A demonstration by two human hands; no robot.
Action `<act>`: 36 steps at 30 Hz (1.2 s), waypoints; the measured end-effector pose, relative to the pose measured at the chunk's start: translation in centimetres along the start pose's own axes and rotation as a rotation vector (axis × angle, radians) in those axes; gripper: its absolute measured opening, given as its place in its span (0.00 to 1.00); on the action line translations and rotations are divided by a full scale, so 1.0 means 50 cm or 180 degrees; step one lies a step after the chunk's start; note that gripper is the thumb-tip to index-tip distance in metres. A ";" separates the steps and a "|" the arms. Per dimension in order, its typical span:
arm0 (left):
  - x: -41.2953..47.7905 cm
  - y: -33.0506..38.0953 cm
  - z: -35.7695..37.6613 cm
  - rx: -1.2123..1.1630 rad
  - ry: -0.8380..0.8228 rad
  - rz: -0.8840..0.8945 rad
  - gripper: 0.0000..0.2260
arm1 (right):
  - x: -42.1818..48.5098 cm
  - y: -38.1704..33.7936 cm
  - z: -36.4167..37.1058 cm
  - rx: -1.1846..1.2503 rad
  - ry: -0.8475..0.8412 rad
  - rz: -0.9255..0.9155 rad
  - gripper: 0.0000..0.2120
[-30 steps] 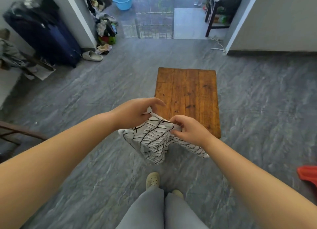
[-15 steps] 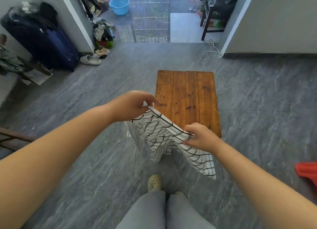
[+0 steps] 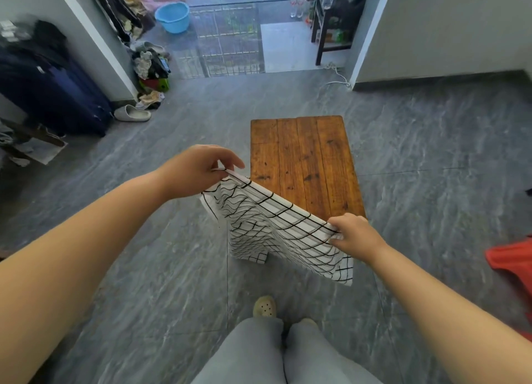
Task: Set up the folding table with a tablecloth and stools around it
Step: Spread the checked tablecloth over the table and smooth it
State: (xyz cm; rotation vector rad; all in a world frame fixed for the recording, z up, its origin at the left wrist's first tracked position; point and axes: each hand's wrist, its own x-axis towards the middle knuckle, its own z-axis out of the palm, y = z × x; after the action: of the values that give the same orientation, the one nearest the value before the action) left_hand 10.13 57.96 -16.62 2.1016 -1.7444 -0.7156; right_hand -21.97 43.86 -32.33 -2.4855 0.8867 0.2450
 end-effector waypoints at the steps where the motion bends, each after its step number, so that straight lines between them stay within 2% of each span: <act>1: 0.000 -0.004 -0.004 -0.0074 0.0010 -0.0044 0.17 | -0.005 0.007 0.002 -0.0054 0.0017 0.0083 0.07; 5: 0.005 -0.013 -0.014 -0.0237 -0.0043 -0.0149 0.16 | -0.019 0.034 0.011 -0.0096 0.0167 0.0266 0.13; 8: 0.011 -0.018 -0.024 -0.0314 0.0018 -0.0156 0.15 | -0.031 0.046 0.029 -0.0473 -0.0052 0.0428 0.04; 10: 0.013 -0.024 -0.034 -0.0428 0.0057 -0.0158 0.15 | -0.043 0.060 0.046 -0.0633 -0.0137 0.0562 0.06; 15: 0.017 -0.042 -0.041 -0.0383 -0.0003 -0.0129 0.15 | -0.057 0.070 0.071 0.0042 0.0411 0.0915 0.07; 18: 0.021 -0.058 -0.041 -0.0462 0.0154 -0.0181 0.14 | -0.055 0.078 0.064 0.0211 0.0528 0.1163 0.02; 23: 0.025 -0.084 -0.059 -0.0629 0.0226 -0.0253 0.15 | -0.060 0.089 0.060 0.0304 0.0552 0.1461 0.06; 27: 0.029 -0.100 -0.059 -0.0536 0.0185 -0.0237 0.14 | -0.056 0.090 0.075 0.0224 0.0842 0.1554 0.07; 32: 0.038 -0.128 -0.054 -0.0252 0.0268 -0.0273 0.12 | -0.042 0.088 0.041 0.0301 0.1487 0.1716 0.08; 36: 0.044 -0.153 -0.045 0.0067 0.0327 -0.0281 0.10 | -0.033 0.099 -0.018 -0.0146 0.2009 0.1758 0.07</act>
State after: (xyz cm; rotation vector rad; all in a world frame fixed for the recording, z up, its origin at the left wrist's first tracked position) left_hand 17.94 57.23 -19.28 2.2004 -1.6209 -0.6036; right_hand -26.38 40.99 -32.93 -2.3250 1.8343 -0.3726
